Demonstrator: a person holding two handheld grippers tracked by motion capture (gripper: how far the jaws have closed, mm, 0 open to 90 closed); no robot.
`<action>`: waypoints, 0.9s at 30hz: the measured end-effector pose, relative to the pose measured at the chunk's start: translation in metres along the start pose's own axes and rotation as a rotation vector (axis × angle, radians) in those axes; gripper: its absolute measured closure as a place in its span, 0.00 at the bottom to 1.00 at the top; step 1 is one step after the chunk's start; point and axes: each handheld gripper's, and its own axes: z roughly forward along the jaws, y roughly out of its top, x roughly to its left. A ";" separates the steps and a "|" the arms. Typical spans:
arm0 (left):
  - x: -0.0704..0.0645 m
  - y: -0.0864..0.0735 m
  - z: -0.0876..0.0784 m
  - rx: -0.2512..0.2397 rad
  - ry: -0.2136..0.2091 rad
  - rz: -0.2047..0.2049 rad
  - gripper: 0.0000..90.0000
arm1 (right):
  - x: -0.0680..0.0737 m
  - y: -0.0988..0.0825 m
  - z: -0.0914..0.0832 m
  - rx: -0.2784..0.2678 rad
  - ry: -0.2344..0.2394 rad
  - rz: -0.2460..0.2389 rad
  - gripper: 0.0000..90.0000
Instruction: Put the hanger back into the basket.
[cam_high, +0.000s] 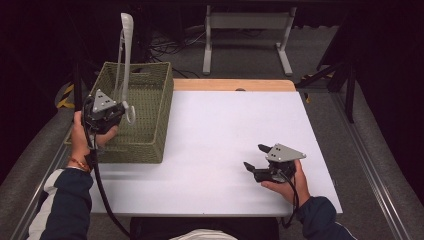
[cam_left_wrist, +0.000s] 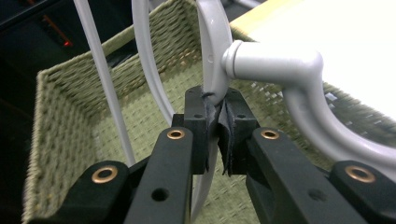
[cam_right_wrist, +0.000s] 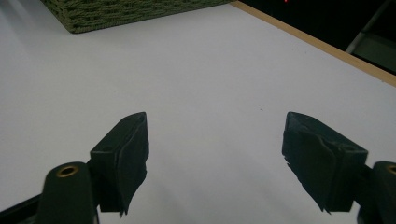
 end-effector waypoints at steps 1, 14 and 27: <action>0.000 0.001 0.000 0.007 0.004 0.007 0.92 | 0.000 0.000 0.000 -0.003 -0.001 0.001 0.26; -0.005 0.012 0.041 0.119 -0.014 0.028 0.88 | 0.002 0.000 0.002 0.008 0.012 -0.010 0.27; -0.013 0.022 0.068 0.219 0.004 -0.012 0.83 | 0.004 0.000 0.000 0.001 0.005 -0.018 0.28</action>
